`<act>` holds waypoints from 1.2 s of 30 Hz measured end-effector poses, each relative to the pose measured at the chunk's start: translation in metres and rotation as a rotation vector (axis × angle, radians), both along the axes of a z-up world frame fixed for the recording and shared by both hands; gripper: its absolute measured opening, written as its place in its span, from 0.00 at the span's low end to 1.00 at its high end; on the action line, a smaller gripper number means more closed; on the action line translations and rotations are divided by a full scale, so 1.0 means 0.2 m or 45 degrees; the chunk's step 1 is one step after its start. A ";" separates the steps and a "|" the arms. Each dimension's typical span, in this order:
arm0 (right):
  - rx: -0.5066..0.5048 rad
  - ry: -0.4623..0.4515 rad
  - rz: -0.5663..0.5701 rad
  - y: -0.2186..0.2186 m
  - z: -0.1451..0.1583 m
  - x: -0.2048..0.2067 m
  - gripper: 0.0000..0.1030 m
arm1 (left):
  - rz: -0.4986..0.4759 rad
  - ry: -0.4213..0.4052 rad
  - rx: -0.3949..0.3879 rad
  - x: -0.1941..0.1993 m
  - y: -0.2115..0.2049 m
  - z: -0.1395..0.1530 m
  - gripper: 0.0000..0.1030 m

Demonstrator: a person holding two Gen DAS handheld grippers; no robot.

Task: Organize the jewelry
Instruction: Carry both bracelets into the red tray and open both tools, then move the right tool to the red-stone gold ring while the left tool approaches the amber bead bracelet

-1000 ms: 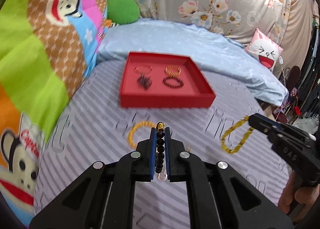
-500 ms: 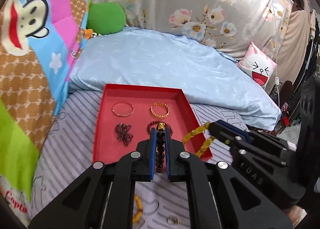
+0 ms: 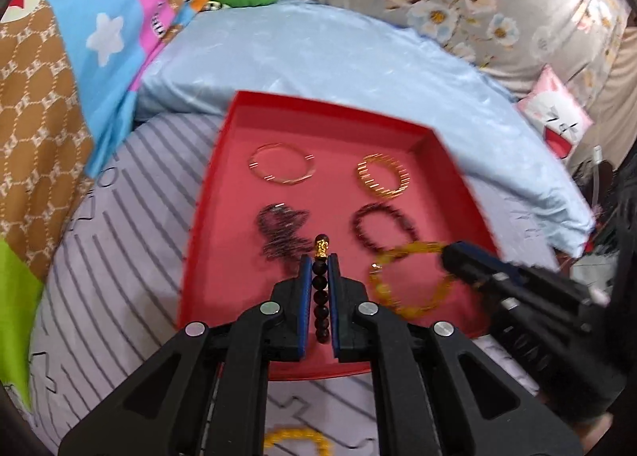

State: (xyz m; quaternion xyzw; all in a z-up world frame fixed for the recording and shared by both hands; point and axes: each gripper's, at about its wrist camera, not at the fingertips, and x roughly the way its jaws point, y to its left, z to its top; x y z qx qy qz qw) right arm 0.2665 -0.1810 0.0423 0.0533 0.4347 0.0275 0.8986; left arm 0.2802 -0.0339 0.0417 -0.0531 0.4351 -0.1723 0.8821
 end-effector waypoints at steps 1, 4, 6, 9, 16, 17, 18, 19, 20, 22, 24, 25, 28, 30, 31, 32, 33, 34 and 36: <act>-0.008 0.002 -0.003 -0.01 -0.01 0.00 0.09 | 0.017 -0.004 0.031 0.00 0.01 -0.02 0.08; -0.025 -0.025 -0.031 -0.03 0.00 -0.01 0.20 | 0.069 -0.021 0.082 0.00 0.03 -0.04 0.26; -0.030 -0.054 -0.040 -0.03 0.03 -0.04 0.33 | 0.086 -0.054 0.100 -0.01 0.04 -0.03 0.32; -0.062 -0.094 -0.033 -0.01 0.07 -0.08 0.42 | 0.101 -0.103 0.161 -0.04 0.05 -0.01 0.34; -0.136 -0.142 0.000 0.05 0.12 -0.21 0.43 | 0.128 -0.137 0.194 -0.13 0.07 0.03 0.35; -0.143 -0.143 0.002 0.06 0.13 -0.23 0.43 | 0.130 -0.135 0.193 -0.14 0.08 0.03 0.35; -0.143 -0.143 0.004 0.06 0.13 -0.25 0.43 | 0.134 -0.133 0.196 -0.16 0.09 0.03 0.35; -0.138 -0.141 0.004 0.06 0.13 -0.26 0.43 | 0.136 -0.133 0.197 -0.17 0.09 0.03 0.35; -0.131 -0.139 0.004 0.06 0.13 -0.29 0.43 | 0.135 -0.136 0.199 -0.19 0.10 0.03 0.35; -0.122 -0.138 -0.001 0.06 0.12 -0.33 0.43 | 0.136 -0.144 0.201 -0.23 0.11 0.04 0.35; -0.108 -0.133 -0.008 0.05 0.12 -0.38 0.43 | 0.137 -0.154 0.189 -0.29 0.13 0.04 0.36; -0.104 -0.131 -0.011 0.05 0.11 -0.41 0.43 | 0.139 -0.160 0.185 -0.31 0.15 0.05 0.38; -0.109 -0.124 -0.028 0.03 0.09 -0.48 0.43 | 0.152 -0.183 0.188 -0.39 0.17 0.05 0.42; -0.112 -0.116 -0.038 0.03 0.08 -0.54 0.43 | 0.155 -0.193 0.196 -0.44 0.18 0.05 0.43; -0.107 -0.111 -0.041 0.03 0.07 -0.57 0.43 | 0.155 -0.193 0.197 -0.47 0.19 0.05 0.43; -0.100 -0.104 -0.044 0.02 0.06 -0.59 0.43 | 0.153 -0.188 0.198 -0.50 0.20 0.04 0.43; -0.095 -0.097 -0.049 0.02 0.04 -0.62 0.43 | 0.152 -0.186 0.204 -0.53 0.21 0.02 0.43; -0.092 -0.093 -0.051 0.02 0.04 -0.64 0.43 | 0.153 -0.189 0.212 -0.56 0.21 0.01 0.43; -0.078 -0.075 -0.051 0.02 0.01 -0.70 0.43 | 0.155 -0.193 0.238 -0.62 0.22 -0.01 0.43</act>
